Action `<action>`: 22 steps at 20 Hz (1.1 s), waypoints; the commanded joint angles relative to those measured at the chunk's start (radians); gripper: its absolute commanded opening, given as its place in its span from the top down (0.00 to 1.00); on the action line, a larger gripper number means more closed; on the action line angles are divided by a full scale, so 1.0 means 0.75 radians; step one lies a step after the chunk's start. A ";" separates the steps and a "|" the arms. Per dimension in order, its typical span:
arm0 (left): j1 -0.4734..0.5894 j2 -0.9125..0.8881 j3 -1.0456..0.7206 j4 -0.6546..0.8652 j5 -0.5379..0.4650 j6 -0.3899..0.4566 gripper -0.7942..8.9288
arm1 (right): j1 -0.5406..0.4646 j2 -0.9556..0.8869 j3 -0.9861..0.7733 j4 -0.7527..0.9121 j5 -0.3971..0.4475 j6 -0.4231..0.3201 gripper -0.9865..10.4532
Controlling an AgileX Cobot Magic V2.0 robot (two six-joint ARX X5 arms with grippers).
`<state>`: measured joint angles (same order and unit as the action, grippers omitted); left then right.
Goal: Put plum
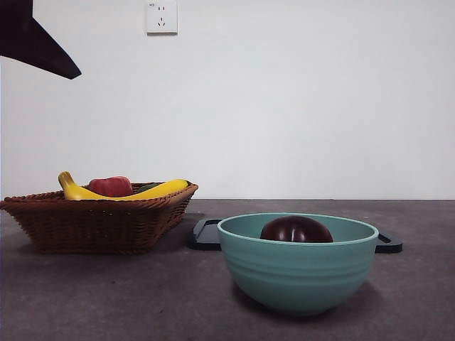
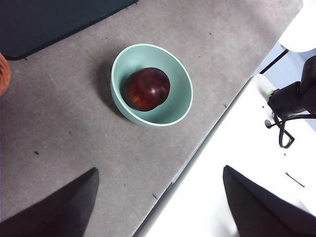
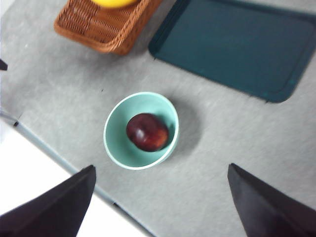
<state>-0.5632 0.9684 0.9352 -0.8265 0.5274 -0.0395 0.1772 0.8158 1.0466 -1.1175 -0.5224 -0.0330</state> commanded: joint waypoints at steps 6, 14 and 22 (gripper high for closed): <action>-0.009 0.007 0.013 0.014 0.007 0.001 0.50 | 0.194 0.157 -0.307 0.440 0.001 0.289 0.54; -0.009 0.007 0.013 0.015 0.007 0.001 0.50 | 0.444 0.462 -0.423 0.768 0.291 0.352 0.65; -0.009 0.007 0.013 0.015 0.007 0.001 0.50 | 0.529 0.694 -0.423 0.908 0.424 0.380 0.79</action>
<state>-0.5632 0.9684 0.9352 -0.8265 0.5274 -0.0395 0.5640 1.3247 0.7261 -0.4438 -0.2081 0.2405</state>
